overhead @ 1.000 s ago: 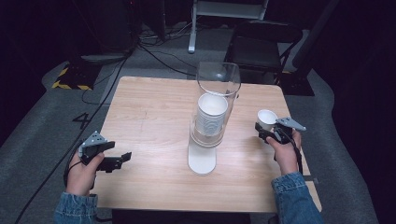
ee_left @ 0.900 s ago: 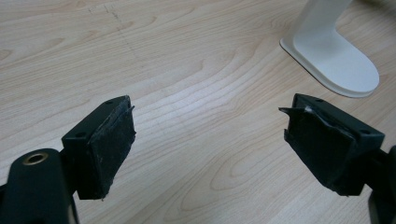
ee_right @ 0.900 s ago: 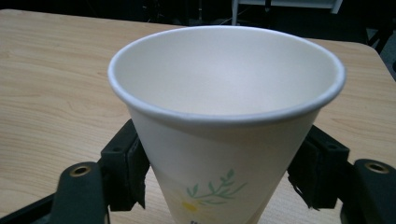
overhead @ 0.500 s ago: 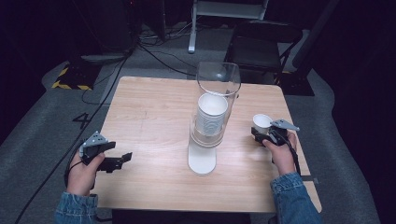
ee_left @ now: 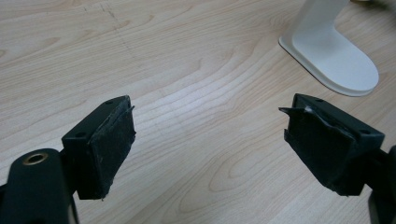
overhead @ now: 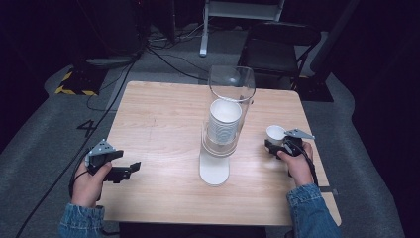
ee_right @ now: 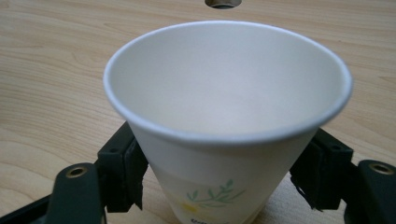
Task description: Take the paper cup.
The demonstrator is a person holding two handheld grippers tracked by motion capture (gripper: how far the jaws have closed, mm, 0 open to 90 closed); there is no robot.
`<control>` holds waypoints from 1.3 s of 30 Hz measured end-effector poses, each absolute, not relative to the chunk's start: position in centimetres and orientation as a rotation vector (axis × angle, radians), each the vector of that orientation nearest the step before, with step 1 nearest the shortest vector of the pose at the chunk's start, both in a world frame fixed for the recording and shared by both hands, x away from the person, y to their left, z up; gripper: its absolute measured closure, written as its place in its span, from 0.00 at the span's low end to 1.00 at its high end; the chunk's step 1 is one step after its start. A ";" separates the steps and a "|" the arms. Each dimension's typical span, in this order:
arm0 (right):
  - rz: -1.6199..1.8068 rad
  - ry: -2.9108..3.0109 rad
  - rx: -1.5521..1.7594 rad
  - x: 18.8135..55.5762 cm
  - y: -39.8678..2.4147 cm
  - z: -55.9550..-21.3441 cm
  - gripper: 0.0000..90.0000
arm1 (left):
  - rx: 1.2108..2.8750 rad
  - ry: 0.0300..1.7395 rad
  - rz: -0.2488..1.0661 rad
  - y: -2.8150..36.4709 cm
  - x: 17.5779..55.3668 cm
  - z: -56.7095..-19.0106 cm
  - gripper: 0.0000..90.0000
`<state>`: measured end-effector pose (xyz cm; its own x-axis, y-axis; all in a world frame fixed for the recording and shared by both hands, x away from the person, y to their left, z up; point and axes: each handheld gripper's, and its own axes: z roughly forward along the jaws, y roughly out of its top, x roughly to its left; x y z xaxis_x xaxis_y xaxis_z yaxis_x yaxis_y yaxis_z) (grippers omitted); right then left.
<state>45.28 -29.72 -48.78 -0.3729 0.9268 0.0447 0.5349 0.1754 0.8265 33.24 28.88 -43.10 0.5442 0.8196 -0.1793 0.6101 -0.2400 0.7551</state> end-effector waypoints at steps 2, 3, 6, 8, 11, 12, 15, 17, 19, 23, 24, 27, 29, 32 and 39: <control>1.080 2.001 1.375 45.2 -29.7 -48.9 0.30 | 1.951 1.159 0.324 28.8 33.3 -43.1 0.17; 1.076 2.011 1.377 45.2 -29.8 -49.0 0.30 | 1.954 1.159 0.323 28.8 33.4 -43.1 0.17; 1.058 2.027 1.384 45.0 -29.8 -49.1 0.26 | 1.956 1.154 0.320 28.7 33.5 -43.1 0.17; 1.061 2.027 1.386 45.0 -29.9 -49.1 0.25 | 1.964 1.150 0.317 28.5 33.7 -43.1 0.17; 1.069 2.009 1.396 44.6 -30.2 -48.7 0.18 | 1.968 1.146 0.313 28.2 34.0 -43.2 0.17; 1.069 2.009 1.396 44.6 -30.2 -48.7 0.18 | 1.972 1.144 0.311 28.1 34.1 -43.2 0.17; 1.085 1.993 1.394 44.2 -30.4 -48.3 0.18 | 1.975 1.135 0.309 27.8 34.4 -43.2 0.17; 1.080 2.000 1.394 43.9 -30.7 -48.0 0.18 | 1.982 1.126 0.310 27.7 34.5 -43.2 0.17; 1.076 2.008 1.398 43.5 -30.9 -47.8 0.18 | 1.987 1.125 0.302 27.5 34.7 -43.2 0.17; 1.083 2.019 1.397 42.6 -31.5 -47.1 0.18 | 2.000 1.117 0.300 27.2 35.0 -43.4 0.18; 1.092 2.013 1.391 42.1 -31.9 -46.5 0.18 | 2.003 1.114 0.303 27.1 35.0 -43.4 0.18; 1.107 2.009 1.375 41.5 -32.2 -45.9 0.18 | 2.008 1.112 0.306 27.0 35.0 -43.5 0.18; 1.121 2.004 1.357 41.0 -32.3 -45.2 0.18 | 2.005 1.117 0.306 27.1 34.8 -43.5 0.18; 1.146 2.008 1.327 40.4 -32.1 -44.3 0.19 | 2.010 1.119 0.312 27.2 34.7 -43.5 0.18; 1.187 2.082 1.289 39.4 -30.3 -42.5 0.24 | 2.030 1.112 0.316 27.5 34.2 -43.6 0.18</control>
<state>39.36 -30.32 -42.51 -0.4835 0.8715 0.0827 0.5151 0.2069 0.8318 34.15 27.51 -43.59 0.5852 0.7979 -0.1444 0.6028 -0.3089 0.7357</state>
